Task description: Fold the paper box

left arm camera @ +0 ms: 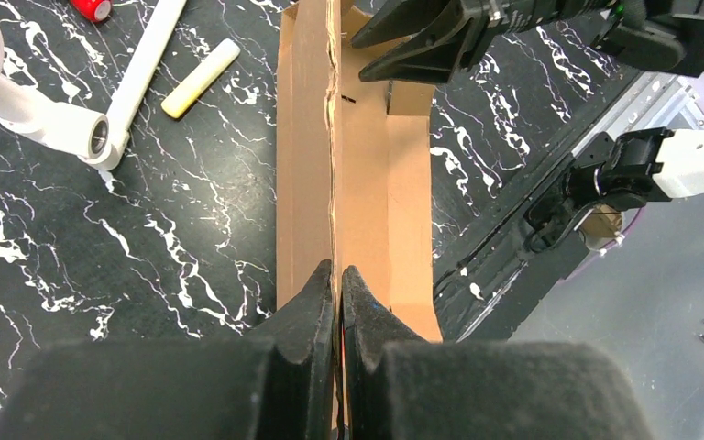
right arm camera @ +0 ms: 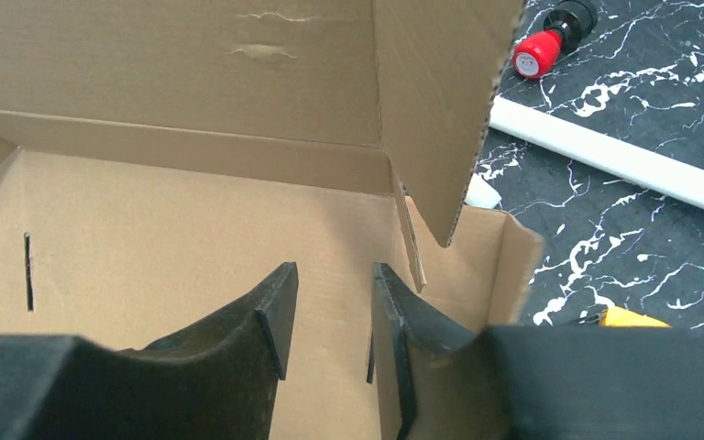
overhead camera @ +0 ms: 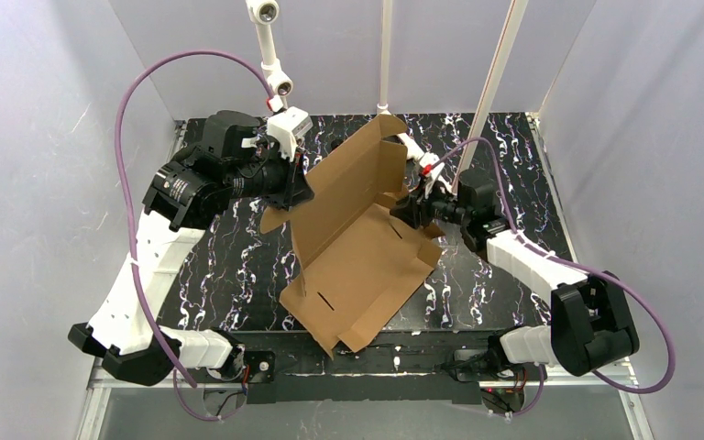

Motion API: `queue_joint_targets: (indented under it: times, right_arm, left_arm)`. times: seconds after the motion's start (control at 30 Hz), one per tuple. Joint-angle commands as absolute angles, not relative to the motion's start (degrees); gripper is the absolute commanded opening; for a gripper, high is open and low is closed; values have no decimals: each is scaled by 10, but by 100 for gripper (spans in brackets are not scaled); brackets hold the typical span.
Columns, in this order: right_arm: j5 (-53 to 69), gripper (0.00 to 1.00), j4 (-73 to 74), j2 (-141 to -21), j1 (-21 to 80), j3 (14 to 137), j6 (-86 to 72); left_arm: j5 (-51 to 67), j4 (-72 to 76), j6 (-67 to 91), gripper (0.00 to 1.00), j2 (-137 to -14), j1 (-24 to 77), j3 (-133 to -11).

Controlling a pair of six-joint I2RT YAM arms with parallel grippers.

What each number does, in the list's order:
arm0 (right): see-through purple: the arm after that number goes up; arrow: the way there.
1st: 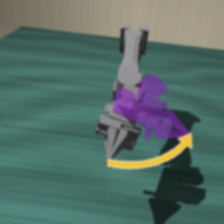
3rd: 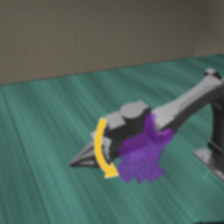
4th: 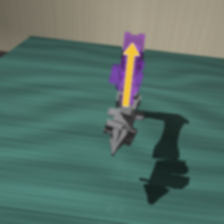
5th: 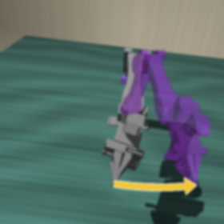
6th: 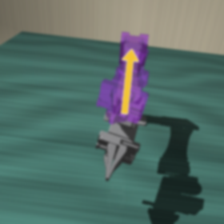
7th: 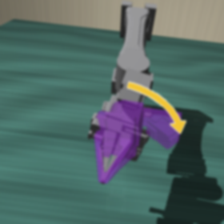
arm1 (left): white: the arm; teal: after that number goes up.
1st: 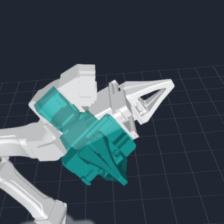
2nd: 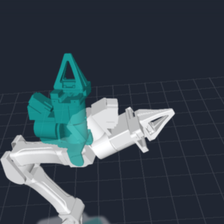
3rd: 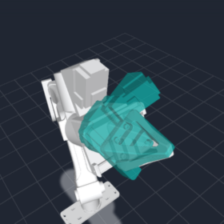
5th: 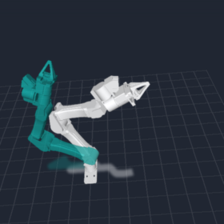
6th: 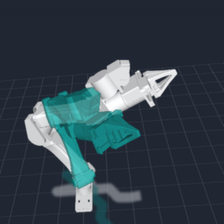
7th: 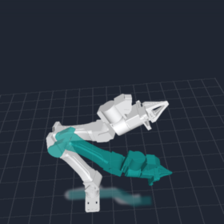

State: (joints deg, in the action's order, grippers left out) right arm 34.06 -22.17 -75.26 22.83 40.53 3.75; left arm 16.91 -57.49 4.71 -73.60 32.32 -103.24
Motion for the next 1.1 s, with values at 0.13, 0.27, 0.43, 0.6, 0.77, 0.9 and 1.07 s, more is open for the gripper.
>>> queue_joint_targets:
  times: [0.13, 0.27, 0.43, 0.6, 0.77, 0.9, 1.07]
  right_arm:
    - [444, 60, -14, -708, 179, 533, 181]
    - [408, 78, 137, -705, 147, 575, 289]
    - [447, 82, 349, -728, 79, 587, 457]
    - [428, 79, 452, -754, 70, 565, 516]
    - [393, 79, 386, -776, 70, 521, 483]
    - [374, 74, 349, -817, 70, 511, 449]
    - [371, 65, 299, -849, 73, 504, 413]
  left_arm:
    - [153, -580, 15, 0, -722, 319, -1026]
    - [147, -580, 9, 0, -719, 319, -1026]
    - [143, -578, 5, 0, -711, 319, -1023]
    - [148, -572, 6, 0, -706, 319, -1015]
    - [153, -564, 7, 0, -700, 319, -1006]
    - [156, -557, 5, 0, -696, 319, -1003]
    - [158, -552, 3, 0, -699, 319, -1008]
